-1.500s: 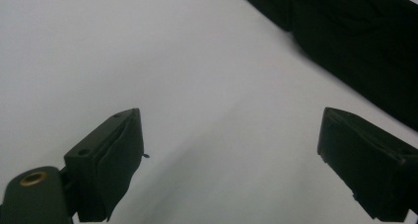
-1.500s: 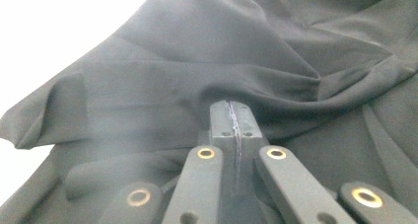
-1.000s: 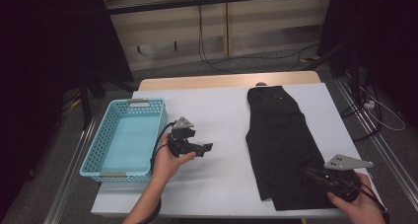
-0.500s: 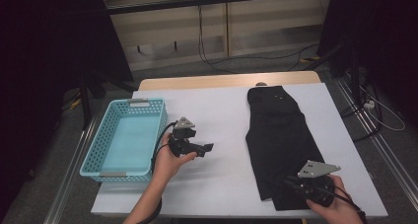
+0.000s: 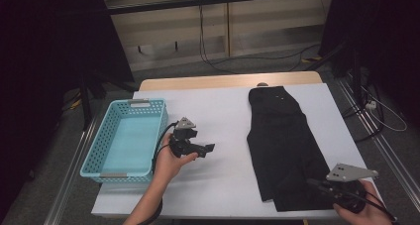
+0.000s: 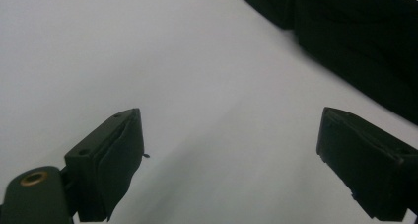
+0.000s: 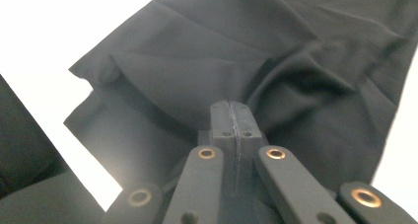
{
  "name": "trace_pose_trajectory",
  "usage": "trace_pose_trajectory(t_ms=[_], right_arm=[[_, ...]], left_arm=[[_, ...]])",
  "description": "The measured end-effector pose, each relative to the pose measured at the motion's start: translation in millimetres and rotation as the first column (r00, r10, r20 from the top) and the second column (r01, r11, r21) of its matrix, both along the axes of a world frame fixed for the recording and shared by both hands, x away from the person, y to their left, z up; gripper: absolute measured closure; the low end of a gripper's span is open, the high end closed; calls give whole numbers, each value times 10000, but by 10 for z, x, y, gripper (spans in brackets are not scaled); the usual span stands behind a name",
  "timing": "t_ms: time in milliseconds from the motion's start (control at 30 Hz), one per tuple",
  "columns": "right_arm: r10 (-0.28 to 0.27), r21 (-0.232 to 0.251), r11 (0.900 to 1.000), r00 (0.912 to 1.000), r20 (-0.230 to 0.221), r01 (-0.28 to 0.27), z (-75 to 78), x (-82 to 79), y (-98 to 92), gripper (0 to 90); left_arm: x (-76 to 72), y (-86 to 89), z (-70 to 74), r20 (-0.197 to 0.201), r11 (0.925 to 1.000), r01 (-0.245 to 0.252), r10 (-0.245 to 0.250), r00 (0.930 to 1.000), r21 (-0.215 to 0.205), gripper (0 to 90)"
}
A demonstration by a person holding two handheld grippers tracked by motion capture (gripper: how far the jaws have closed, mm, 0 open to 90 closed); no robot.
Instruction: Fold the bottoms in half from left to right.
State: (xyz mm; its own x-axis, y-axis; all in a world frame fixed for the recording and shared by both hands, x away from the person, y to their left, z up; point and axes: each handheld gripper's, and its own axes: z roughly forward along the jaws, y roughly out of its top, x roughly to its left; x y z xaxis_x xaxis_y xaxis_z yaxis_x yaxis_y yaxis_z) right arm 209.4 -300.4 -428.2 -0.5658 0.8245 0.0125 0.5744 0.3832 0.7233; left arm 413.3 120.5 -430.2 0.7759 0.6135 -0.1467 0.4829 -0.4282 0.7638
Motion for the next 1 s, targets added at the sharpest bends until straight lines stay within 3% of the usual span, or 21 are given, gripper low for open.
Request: trace_pose_trajectory(t_ms=[233, 300, 433, 600, 733, 800, 867, 1000], right_arm=[[-619, 8, 9981, 9981, 48, 619, 26, -181, -281, 900], [-953, 120, 9954, 9953, 149, 951, 54, -197, -335, 814], [-1295, 113, 9915, 9912, 267, 1293, 63, -90, -308, 725], [-1759, -131, 9844, 9843, -127, 1757, -30, 164, -223, 645], [-2220, -367, 9747, 9736, -536, 2203, -126, 358, -186, 675], [-2263, -370, 9739, 9712, -745, 2240, -161, 414, -184, 763], [-2185, -319, 9758, 9717, -904, 2164, -175, 426, -189, 878], [-2316, 33, 9725, 9689, -871, 2328, -125, 386, -273, 900]], left_arm=[[-6, -14, -2, -16, 10000, 22, -21, 10000, 44, 106], [-4, -20, -3, -22, 10000, 24, -24, 10000, 55, 106], [-4, -29, -10, 1, 9999, 52, -52, 10000, 89, 106], [4, -23, -29, -26, 9999, 56, -56, 10000, 124, 107], [15, -7, -34, -78, 9999, 40, -39, 10000, 157, 107], [15, -1, -26, -79, 9999, 18, -17, 10000, 120, 107], [17, 5, -21, -52, 9999, 35, -35, 10000, 105, 107], [17, 8, -22, -40, 10000, -28, 28, 10000, 62, 107]])
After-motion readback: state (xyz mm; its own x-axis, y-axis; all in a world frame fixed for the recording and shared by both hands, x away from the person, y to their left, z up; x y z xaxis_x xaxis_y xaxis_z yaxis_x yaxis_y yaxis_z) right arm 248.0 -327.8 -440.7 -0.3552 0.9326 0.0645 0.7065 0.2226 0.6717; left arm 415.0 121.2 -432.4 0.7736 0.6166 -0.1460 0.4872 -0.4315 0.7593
